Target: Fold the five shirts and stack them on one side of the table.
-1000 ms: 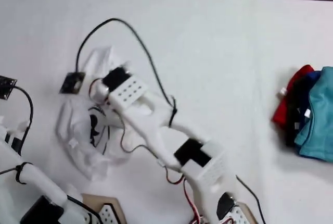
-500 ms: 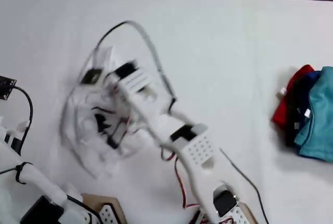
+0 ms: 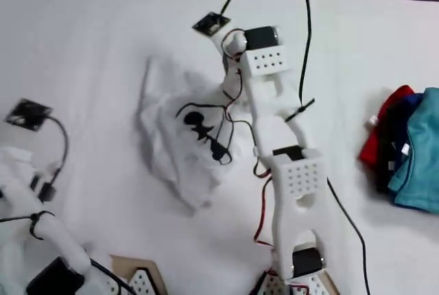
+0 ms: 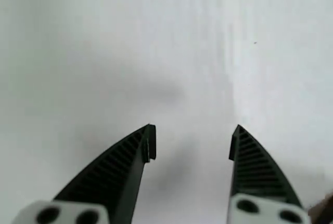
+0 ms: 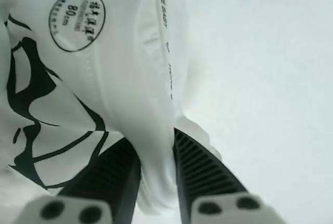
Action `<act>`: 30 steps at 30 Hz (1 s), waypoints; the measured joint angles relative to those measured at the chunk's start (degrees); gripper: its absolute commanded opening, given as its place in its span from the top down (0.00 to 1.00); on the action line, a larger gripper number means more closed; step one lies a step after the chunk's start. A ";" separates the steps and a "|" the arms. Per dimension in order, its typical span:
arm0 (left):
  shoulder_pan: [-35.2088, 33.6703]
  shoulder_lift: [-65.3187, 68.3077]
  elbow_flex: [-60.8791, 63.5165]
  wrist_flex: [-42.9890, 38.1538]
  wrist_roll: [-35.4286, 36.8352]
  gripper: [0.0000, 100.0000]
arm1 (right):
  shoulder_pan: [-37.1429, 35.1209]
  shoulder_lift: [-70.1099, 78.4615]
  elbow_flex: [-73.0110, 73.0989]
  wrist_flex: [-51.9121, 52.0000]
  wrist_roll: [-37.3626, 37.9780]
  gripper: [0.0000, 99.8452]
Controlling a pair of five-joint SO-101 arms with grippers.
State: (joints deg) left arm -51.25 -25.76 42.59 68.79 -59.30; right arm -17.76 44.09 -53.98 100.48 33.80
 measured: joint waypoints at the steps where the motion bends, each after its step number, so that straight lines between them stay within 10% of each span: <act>1: 1.93 0.00 0.62 -0.44 1.23 0.75 | 0.09 -0.97 0.00 0.00 0.00 0.97; 8: 15.65 0.00 0.44 -5.98 14.68 0.75 | 0.53 -9.49 9.32 0.00 0.00 0.96; 15: 32.26 0.00 0.26 -7.47 29.19 0.75 | 5.71 -10.29 15.30 0.00 0.00 0.69; 30: 63.03 0.00 0.18 -2.11 35.78 0.75 | 11.69 -10.64 15.47 -0.35 -0.09 0.64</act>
State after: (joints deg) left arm 11.78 -25.76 42.77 66.68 -23.52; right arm -6.07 33.45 -38.51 100.13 33.71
